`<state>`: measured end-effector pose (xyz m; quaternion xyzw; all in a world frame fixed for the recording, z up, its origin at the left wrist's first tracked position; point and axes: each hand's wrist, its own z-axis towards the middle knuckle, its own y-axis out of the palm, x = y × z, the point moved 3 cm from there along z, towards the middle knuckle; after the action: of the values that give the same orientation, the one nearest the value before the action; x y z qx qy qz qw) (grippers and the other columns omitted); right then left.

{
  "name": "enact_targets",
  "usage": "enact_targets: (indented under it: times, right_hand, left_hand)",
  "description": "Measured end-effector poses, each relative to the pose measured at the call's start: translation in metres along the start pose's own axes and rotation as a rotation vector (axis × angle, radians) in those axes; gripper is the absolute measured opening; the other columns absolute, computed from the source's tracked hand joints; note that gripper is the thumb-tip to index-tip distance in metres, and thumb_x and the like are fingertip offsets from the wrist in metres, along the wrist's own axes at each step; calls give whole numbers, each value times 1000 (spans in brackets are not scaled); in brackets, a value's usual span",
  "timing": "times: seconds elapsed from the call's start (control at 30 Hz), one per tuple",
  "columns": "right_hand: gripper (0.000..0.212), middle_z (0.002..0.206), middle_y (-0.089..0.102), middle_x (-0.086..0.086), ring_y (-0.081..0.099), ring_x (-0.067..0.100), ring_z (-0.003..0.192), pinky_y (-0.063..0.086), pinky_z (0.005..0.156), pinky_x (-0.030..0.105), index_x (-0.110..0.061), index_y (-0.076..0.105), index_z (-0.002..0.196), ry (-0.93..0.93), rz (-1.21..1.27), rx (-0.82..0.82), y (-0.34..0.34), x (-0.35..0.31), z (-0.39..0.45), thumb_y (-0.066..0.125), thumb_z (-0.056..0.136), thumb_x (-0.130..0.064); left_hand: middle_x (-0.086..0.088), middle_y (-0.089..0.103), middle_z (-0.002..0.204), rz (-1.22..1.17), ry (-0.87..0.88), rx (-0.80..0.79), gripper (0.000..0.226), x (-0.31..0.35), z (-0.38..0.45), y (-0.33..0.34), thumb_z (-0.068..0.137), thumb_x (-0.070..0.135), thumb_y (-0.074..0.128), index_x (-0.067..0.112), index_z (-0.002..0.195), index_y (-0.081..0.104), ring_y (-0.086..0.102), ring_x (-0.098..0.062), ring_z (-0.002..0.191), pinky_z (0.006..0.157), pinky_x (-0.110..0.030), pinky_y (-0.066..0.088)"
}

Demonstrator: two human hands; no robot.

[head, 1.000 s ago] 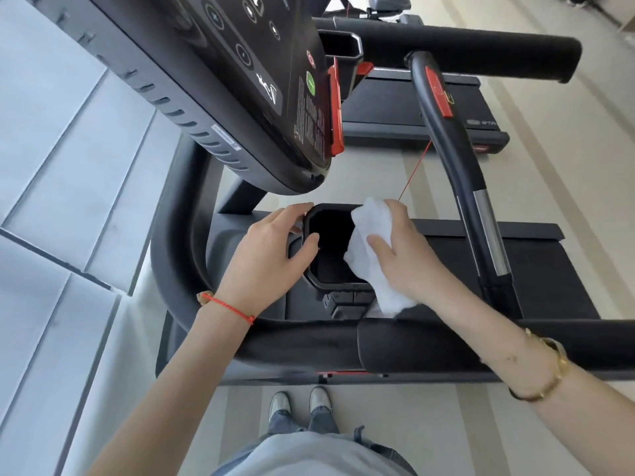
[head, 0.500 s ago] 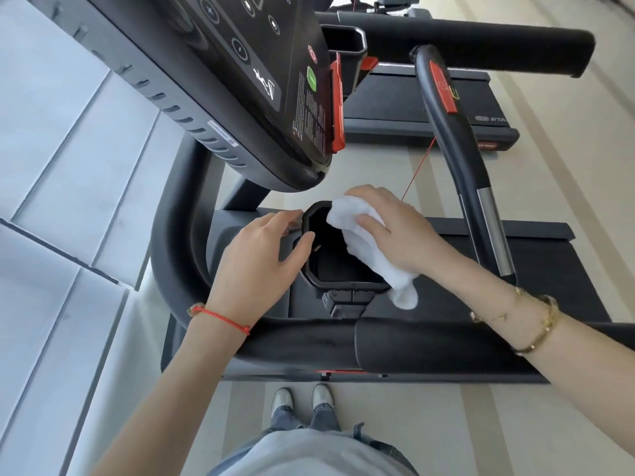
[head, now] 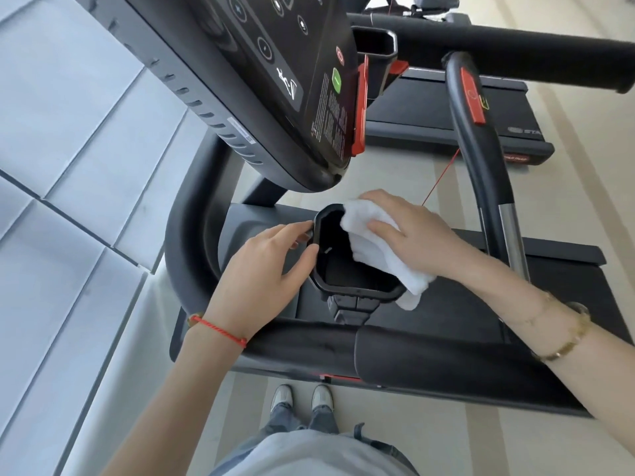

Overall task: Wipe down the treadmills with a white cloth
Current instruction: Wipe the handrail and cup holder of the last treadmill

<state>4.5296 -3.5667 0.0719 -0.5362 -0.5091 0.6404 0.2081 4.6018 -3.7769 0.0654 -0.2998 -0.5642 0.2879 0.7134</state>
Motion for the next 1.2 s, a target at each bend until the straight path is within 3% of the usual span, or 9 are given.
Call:
enact_targets:
  times: [0.13,0.37,0.47,0.57,0.67,0.83,0.97,1.07,1.2]
  right_hand:
    - [41,116,43,-3,50,25,93,35,72,35,-35,25,141,126,122,67,10,2,-23,39,102,-30]
    - [31,98,50,1,47,24,87,31,69,34,-25,41,133,209,158,52,2,-9,-2,41,103,-31]
    - [41,109,46,2,47,22,90,33,64,31,-23,28,143,327,302,163,15,-12,-28,39,104,-26]
    - [50,119,41,0,47,19,98,35,78,31,-23,14,148,428,462,161,27,-16,-56,37,104,-27]
    - [45,123,52,-2,52,13,96,41,75,29,-23,25,146,489,536,158,22,-14,-79,37,103,-31]
    - [39,127,53,-13,54,5,104,36,79,12,-42,31,141,299,393,290,5,-29,-116,34,102,-39]
    - [43,146,35,-26,43,5,126,36,97,22,-45,27,144,101,236,137,1,-45,-123,31,101,-43]
    - [40,141,41,-17,41,-6,109,36,84,20,-36,33,142,-14,72,125,2,-56,-118,36,103,-32]
    - [34,132,45,-9,32,-10,91,27,75,16,-31,36,137,-63,25,-106,25,-76,-89,37,103,-35]
  left_hand:
    - [10,67,111,5,2,-5,42,1,1,0,96,39,51,22,133,58,61,-4,101,92,-30,52]
    - [9,66,111,22,9,-2,43,-3,2,2,94,39,52,23,134,57,54,4,81,78,-13,42]
    - [11,65,115,26,21,-8,45,-5,4,5,94,40,50,25,136,53,51,6,90,81,-12,40]
    - [13,64,112,17,36,-3,44,-6,5,7,94,39,50,25,136,53,50,7,93,84,-15,43]
    - [14,63,108,-3,59,4,43,-9,6,7,94,39,51,24,134,55,50,5,90,85,-20,47]
    - [12,66,116,-33,101,0,40,-11,7,5,95,37,51,25,133,55,59,1,95,88,-25,49]
    - [10,68,115,-105,130,-3,34,-13,6,2,98,26,50,24,131,58,63,-3,97,92,-24,49]
    - [11,69,113,-133,132,-10,32,-15,4,0,99,23,49,25,129,60,63,-3,99,92,-11,43]
    - [10,70,112,-126,133,-2,32,-13,1,-2,99,19,50,23,129,60,61,1,95,87,0,37]
